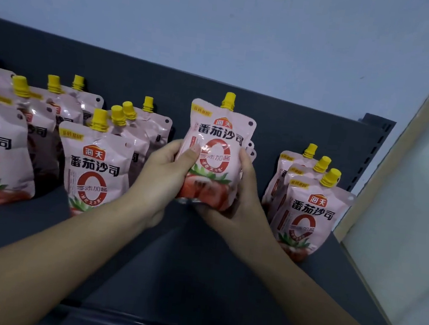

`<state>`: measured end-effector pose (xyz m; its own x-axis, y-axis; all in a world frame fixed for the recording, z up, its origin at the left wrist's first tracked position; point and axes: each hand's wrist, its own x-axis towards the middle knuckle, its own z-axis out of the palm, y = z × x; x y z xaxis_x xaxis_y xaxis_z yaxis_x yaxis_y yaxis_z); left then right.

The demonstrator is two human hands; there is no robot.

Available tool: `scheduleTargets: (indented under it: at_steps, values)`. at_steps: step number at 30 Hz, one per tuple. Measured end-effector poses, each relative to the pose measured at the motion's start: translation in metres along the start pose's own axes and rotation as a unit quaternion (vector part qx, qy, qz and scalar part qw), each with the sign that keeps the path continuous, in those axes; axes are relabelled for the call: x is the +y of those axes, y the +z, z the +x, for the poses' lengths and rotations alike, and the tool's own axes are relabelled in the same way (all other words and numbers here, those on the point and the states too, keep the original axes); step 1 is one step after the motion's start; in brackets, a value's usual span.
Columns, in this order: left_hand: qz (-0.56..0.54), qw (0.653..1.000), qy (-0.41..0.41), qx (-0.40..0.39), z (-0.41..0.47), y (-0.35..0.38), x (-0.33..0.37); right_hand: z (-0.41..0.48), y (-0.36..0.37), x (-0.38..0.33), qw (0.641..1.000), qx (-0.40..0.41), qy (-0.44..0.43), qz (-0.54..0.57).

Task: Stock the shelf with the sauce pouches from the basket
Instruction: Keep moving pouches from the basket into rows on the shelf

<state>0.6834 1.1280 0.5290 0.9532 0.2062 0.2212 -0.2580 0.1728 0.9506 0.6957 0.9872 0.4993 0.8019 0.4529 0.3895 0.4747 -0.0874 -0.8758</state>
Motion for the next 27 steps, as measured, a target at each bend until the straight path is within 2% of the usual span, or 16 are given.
scheduleTargets:
  at_steps: [2, 5, 7, 11, 14, 16, 19, 22, 25, 27]
  values:
    - [0.045, 0.996, 0.018, -0.070, -0.002, -0.002, 0.007, 0.002, -0.004, -0.009, 0.999, 0.022, -0.006, 0.024]
    - [0.115, 0.969, -0.001, -0.218, -0.002, -0.009, 0.013, 0.004, -0.011, -0.014, 0.998, 0.056, 0.014, 0.030]
    - [0.157, 0.957, 0.014, -0.244, 0.000, -0.014, 0.011, 0.004, -0.014, -0.013, 0.998, 0.064, 0.017, 0.007]
    - [0.144, 0.967, 0.067, -0.201, -0.002, -0.013, -0.001, 0.006, -0.019, -0.011, 0.991, 0.092, -0.009, -0.094]
    - [0.180, 0.965, 0.137, -0.130, -0.008, -0.003, -0.009, 0.006, -0.016, -0.007, 0.982, 0.121, -0.033, -0.139]
    - [0.199, 0.962, 0.156, -0.107, -0.012, 0.004, -0.013, 0.006, -0.010, -0.005, 0.976, 0.141, -0.047, -0.158]
    - [0.224, 0.957, 0.170, -0.071, -0.016, 0.007, -0.016, 0.006, -0.008, -0.004, 0.967, 0.158, -0.075, -0.184]
    - [0.225, 0.957, 0.178, -0.029, -0.011, -0.001, -0.016, 0.005, -0.014, -0.002, 0.956, 0.127, -0.097, -0.247]
    - [0.186, 0.971, 0.145, -0.026, -0.011, -0.006, -0.014, 0.003, -0.019, 0.004, 0.945, 0.113, -0.104, -0.289]
    - [0.160, 0.977, 0.136, -0.025, -0.011, -0.007, -0.015, 0.001, -0.017, 0.006, 0.951, 0.121, -0.099, -0.268]
